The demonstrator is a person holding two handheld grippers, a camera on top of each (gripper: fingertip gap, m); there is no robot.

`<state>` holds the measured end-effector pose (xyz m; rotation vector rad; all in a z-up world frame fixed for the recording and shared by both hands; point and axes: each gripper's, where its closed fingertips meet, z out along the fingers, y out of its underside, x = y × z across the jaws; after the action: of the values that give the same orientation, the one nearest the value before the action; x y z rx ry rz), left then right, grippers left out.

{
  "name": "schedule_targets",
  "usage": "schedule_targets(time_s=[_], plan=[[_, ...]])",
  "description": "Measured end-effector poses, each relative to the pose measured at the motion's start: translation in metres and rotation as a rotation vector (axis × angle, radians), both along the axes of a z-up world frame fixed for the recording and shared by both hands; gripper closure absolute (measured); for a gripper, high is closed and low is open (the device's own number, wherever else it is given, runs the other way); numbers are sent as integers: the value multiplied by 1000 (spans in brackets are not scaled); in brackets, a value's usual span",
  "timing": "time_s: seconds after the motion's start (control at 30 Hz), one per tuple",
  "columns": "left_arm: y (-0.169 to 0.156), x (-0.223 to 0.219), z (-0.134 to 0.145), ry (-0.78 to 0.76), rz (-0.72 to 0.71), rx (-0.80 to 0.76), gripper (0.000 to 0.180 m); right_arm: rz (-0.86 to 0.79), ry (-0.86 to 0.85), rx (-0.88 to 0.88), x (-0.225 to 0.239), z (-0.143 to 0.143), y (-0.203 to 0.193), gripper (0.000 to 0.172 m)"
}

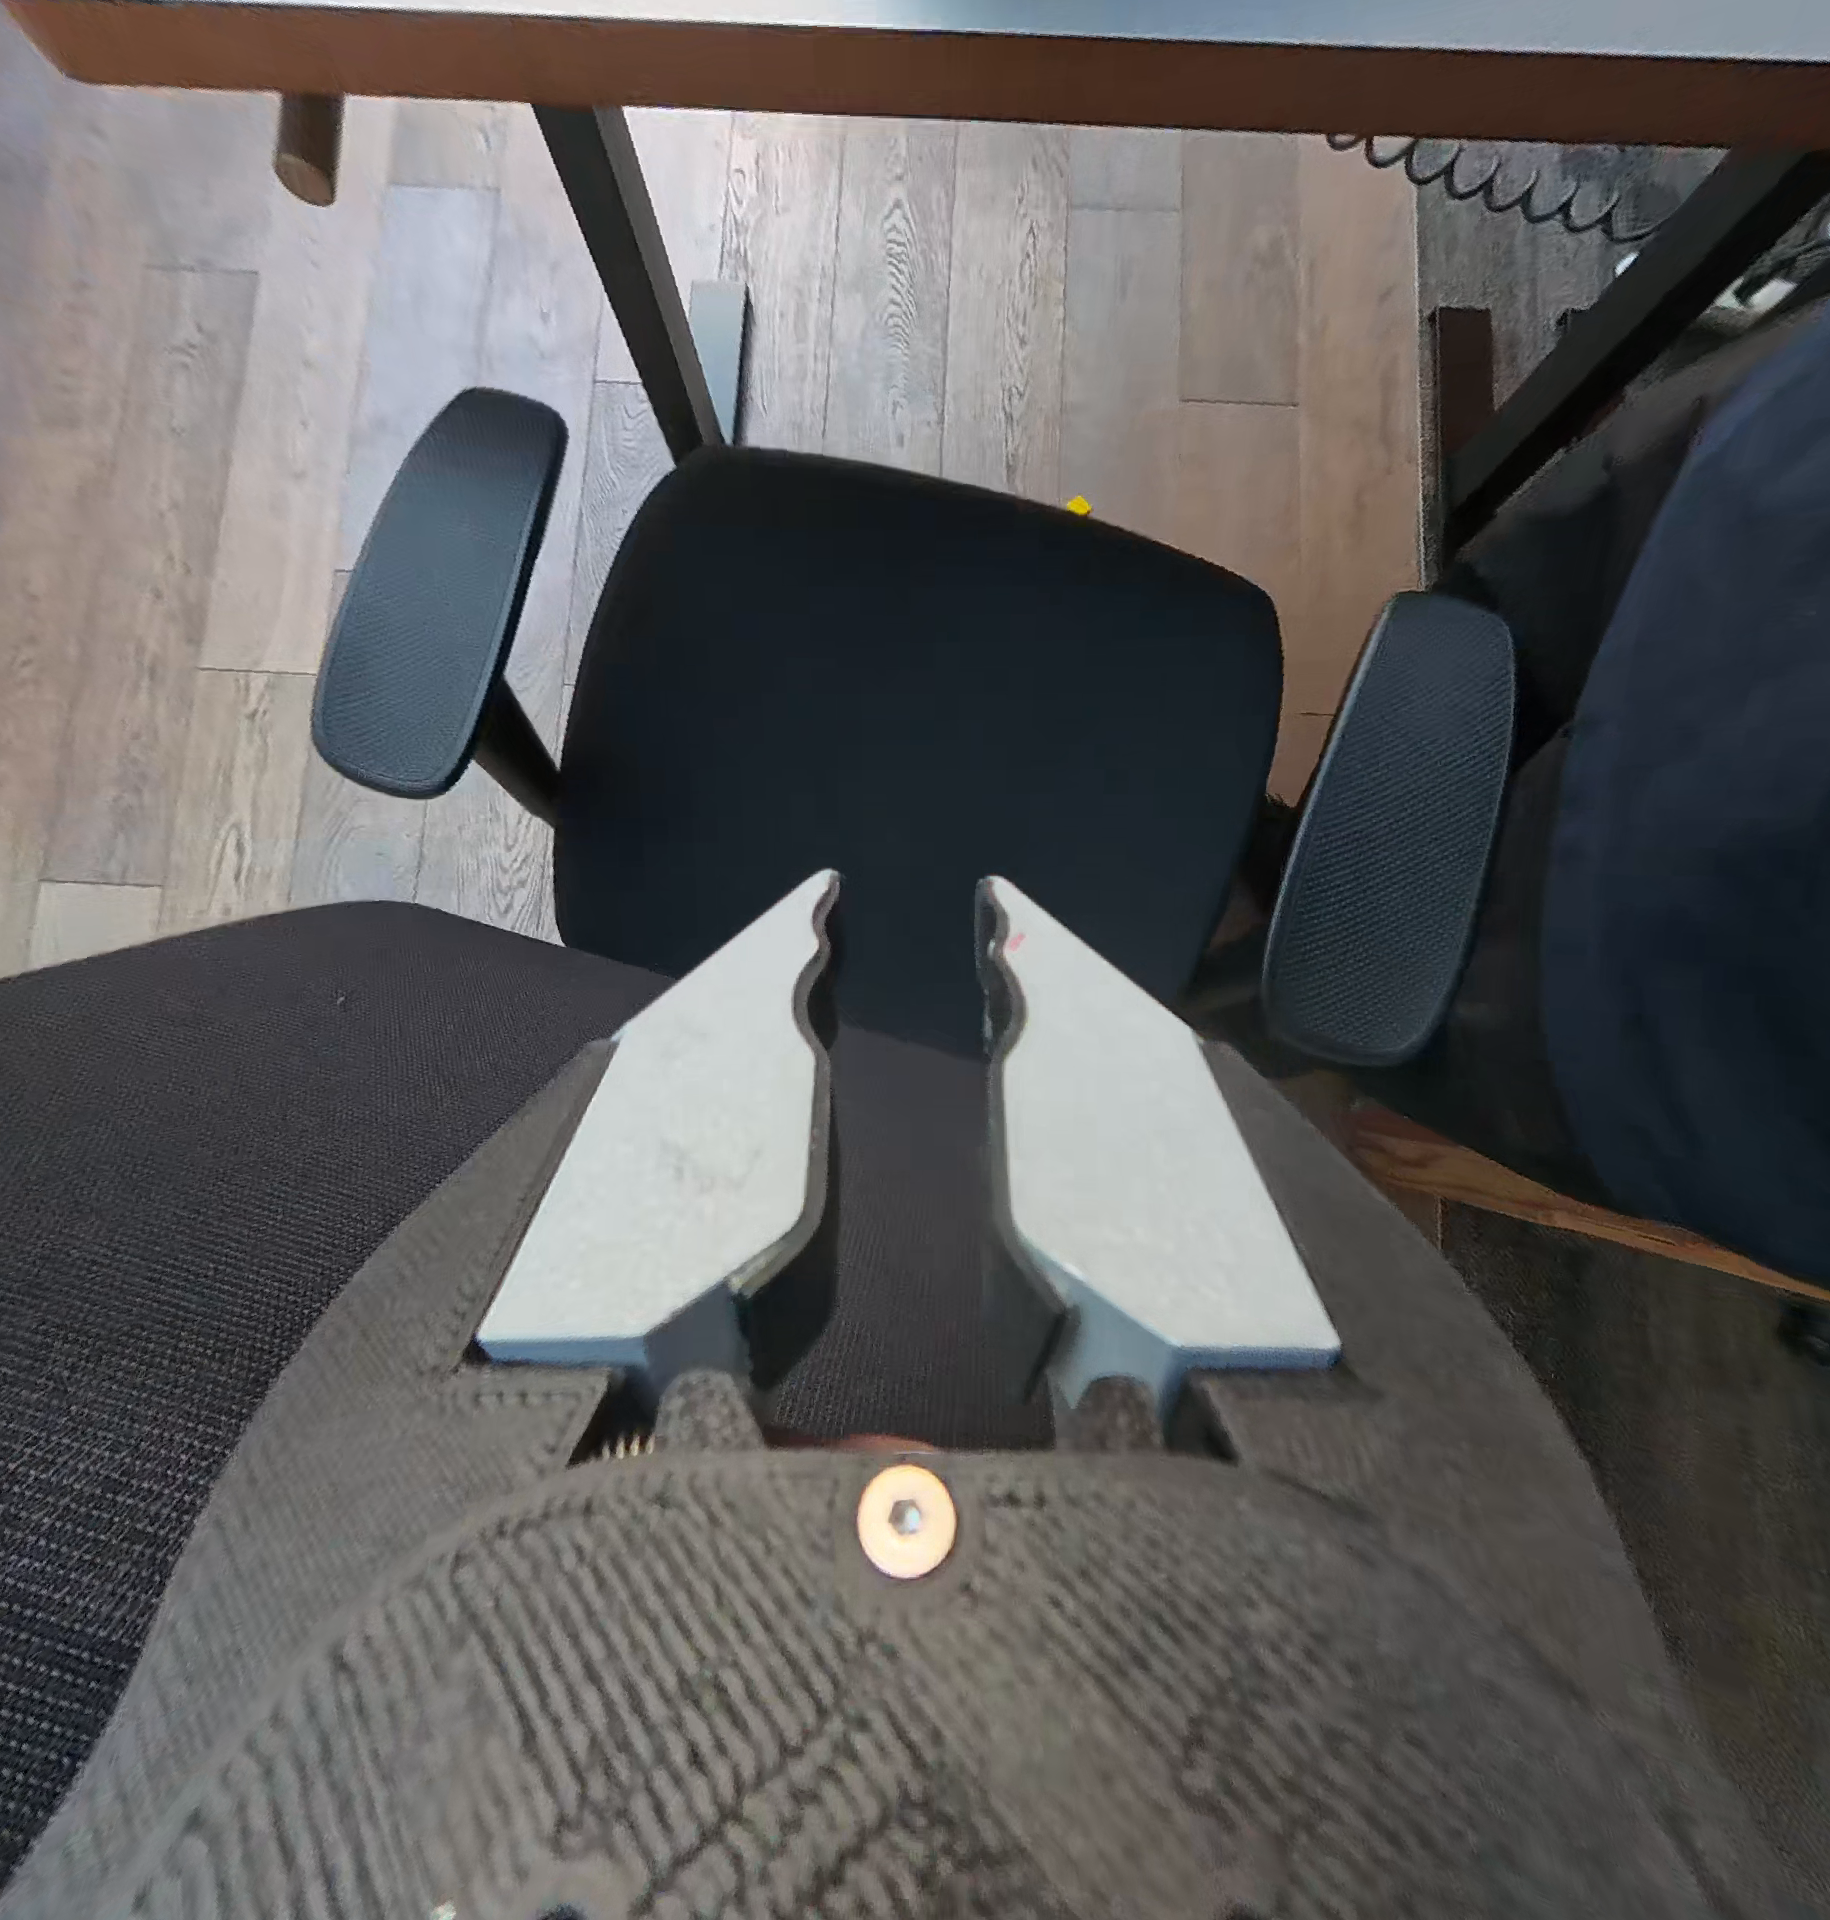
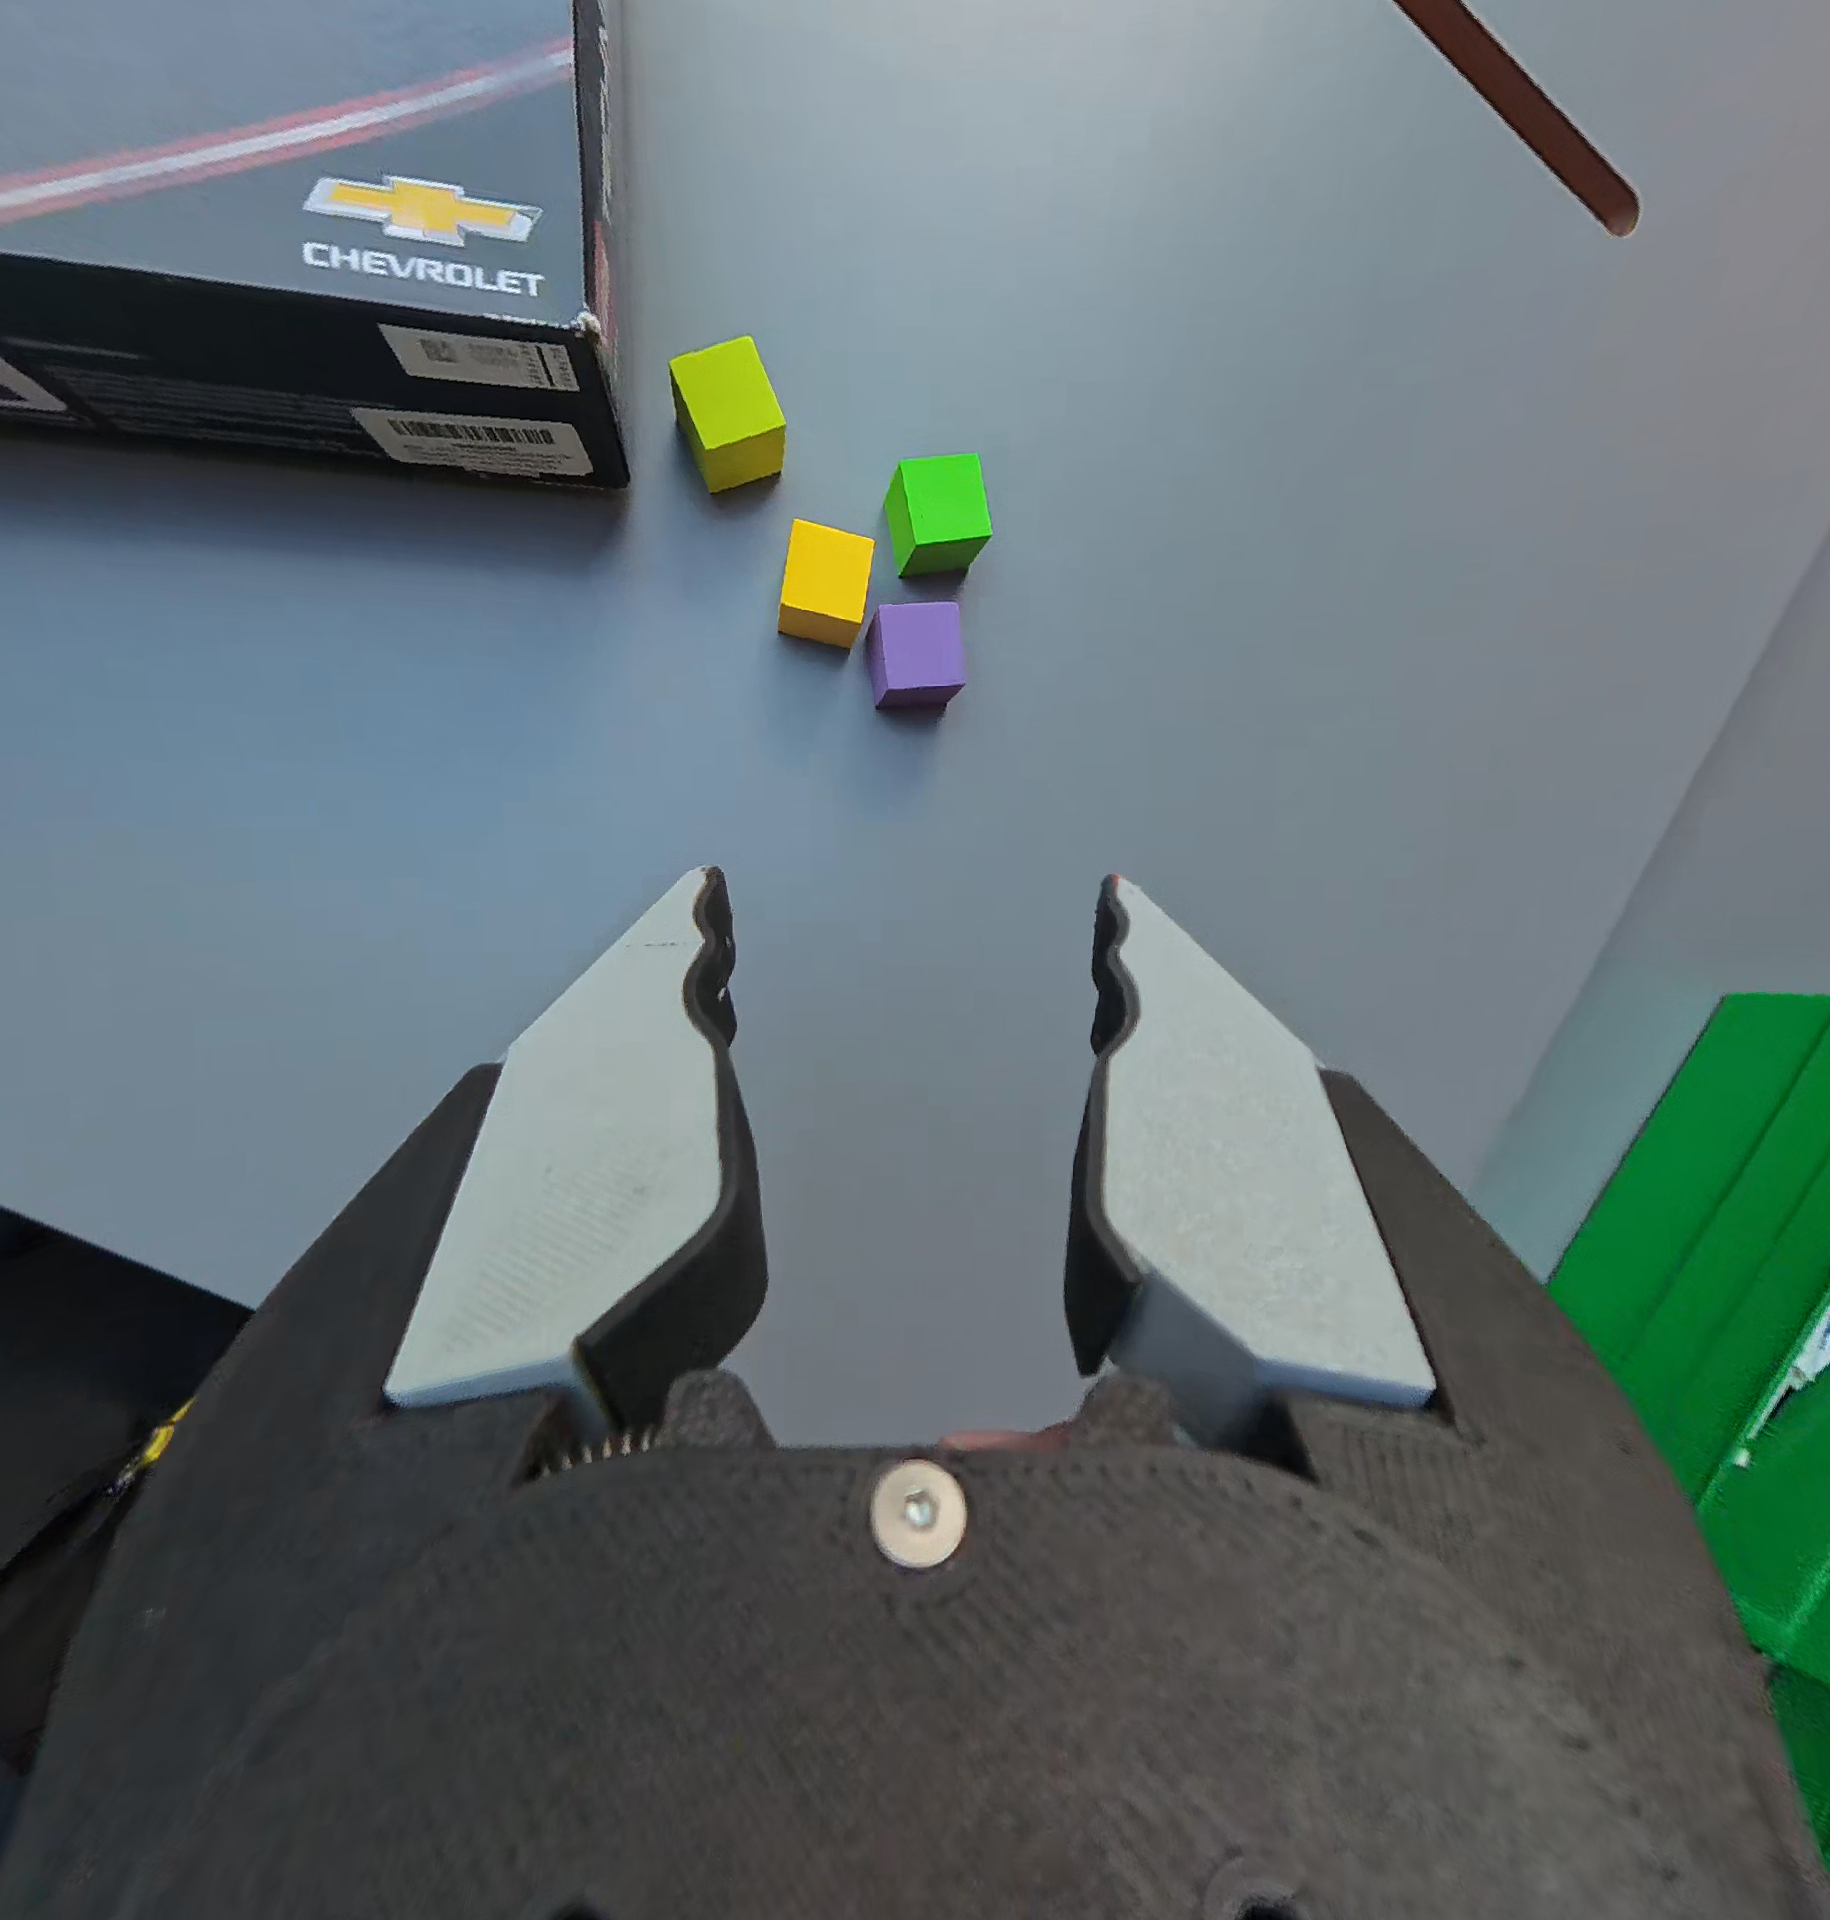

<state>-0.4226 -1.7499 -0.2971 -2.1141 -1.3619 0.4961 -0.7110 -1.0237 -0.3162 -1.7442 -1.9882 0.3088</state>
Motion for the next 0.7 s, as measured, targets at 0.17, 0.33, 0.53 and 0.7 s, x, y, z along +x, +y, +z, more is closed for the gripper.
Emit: schedule_targets(time_s=[0.17,0.33,0.53,0.7], plan=[[-14,23,-13,-73,73,-44,155,24,79,-64,-28,-4,-8,104],[-29,43,-29,-172,129,-138,157,18,156,-158,-57,-13,-5,102],[-75,60,-48,-273,176,-367,173,-36,125,-206,-59,-51,12,101],[-116,73,-39,-267,320,-334,169,-61,127,-194,-42,-51,18,102]])
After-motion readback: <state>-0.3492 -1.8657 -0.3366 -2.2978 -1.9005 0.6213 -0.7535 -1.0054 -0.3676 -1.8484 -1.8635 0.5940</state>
